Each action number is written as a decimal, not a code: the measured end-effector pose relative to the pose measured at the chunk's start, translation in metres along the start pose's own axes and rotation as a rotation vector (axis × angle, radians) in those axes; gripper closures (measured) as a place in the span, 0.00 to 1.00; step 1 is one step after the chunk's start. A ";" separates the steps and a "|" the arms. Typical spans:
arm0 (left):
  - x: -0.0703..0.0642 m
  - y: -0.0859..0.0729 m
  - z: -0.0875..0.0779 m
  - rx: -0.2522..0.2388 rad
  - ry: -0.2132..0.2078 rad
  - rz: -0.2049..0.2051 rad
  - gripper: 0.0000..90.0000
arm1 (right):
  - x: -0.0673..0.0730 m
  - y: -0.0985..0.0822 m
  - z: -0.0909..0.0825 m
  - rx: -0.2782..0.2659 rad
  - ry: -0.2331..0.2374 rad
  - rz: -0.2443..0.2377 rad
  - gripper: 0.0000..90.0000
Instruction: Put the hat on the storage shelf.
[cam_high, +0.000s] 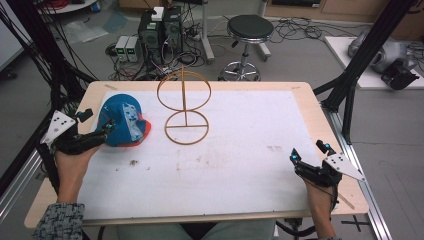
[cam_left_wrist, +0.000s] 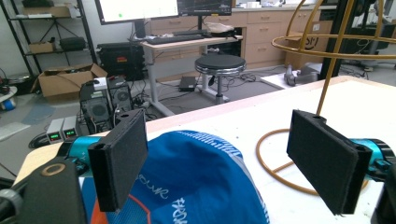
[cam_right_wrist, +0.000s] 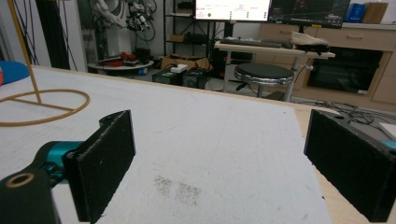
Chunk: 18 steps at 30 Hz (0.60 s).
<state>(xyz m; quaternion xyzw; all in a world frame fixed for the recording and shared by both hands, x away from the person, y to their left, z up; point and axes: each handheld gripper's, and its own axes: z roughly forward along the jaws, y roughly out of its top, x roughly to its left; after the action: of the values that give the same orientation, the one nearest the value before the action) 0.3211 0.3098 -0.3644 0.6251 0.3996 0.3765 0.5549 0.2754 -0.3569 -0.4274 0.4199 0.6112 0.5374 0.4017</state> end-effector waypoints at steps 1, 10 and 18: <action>0.000 0.000 0.002 -0.001 -0.004 -0.005 0.23 | 0.000 0.000 -0.001 0.003 0.003 -0.006 0.09; -0.005 -0.003 0.021 -0.004 -0.014 -0.006 0.24 | -0.004 -0.003 -0.012 0.016 -0.001 -0.010 0.09; -0.006 -0.013 0.037 0.022 -0.029 -0.011 0.27 | -0.005 -0.004 -0.019 0.025 -0.009 -0.017 0.09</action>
<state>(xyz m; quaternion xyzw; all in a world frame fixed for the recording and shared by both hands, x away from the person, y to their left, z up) 0.3517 0.2908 -0.3810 0.6345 0.3990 0.3600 0.5555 0.2587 -0.3684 -0.4295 0.4221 0.6196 0.5243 0.4039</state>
